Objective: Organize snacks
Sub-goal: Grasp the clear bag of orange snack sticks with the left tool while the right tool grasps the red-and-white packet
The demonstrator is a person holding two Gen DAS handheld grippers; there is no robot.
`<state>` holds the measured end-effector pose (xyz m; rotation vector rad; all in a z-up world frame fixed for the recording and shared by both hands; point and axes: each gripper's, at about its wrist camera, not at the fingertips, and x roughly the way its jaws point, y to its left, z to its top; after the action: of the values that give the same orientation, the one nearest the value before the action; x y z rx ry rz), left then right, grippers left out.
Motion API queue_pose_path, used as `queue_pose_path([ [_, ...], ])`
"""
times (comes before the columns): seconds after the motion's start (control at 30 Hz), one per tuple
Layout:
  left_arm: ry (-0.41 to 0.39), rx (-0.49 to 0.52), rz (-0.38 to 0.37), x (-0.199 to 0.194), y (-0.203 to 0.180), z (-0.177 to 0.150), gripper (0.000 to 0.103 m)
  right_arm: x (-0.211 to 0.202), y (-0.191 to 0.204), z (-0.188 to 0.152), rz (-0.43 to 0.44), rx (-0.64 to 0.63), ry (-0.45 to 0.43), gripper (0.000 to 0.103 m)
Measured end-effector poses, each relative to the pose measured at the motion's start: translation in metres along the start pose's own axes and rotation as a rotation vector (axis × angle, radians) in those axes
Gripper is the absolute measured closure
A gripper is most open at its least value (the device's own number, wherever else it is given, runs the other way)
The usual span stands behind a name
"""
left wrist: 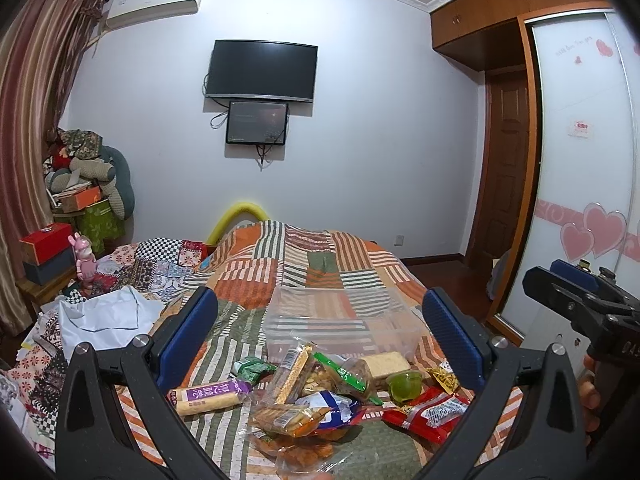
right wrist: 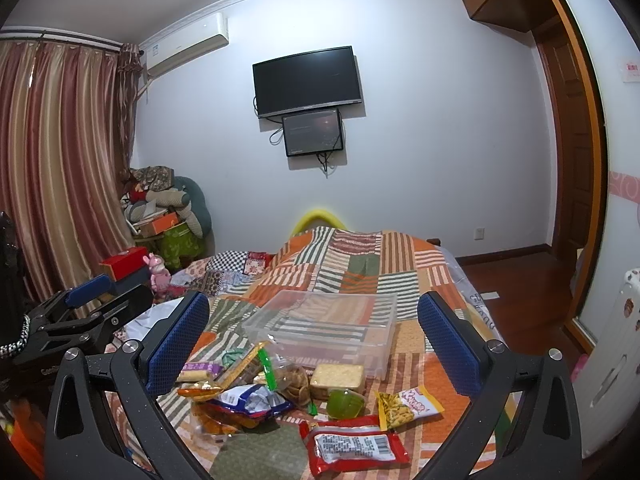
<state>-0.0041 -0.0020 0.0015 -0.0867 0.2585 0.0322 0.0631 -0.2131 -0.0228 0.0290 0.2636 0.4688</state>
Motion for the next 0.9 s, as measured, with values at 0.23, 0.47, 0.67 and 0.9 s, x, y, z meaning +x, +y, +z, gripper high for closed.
queue_pose_path([
  [0.23, 0.029, 0.005, -0.010, 0.006, 0.004, -0.006, 0.000, 0.008, -0.007, -0.006, -0.032, -0.004, 0.040, 0.000],
  [0.47, 0.192, -0.026, -0.010, 0.036, 0.014, -0.024, 0.000, 0.024, -0.022, -0.027, -0.068, 0.000, 0.163, 0.000],
  [0.67, 0.303, -0.025, -0.032, 0.057, 0.015, -0.049, 0.000, 0.045, -0.038, -0.052, -0.062, 0.043, 0.333, 0.000],
  [0.9, 0.437, -0.026, -0.019, 0.080, 0.018, -0.084, 0.000, 0.059, -0.053, -0.076, -0.044, 0.123, 0.471, 0.000],
])
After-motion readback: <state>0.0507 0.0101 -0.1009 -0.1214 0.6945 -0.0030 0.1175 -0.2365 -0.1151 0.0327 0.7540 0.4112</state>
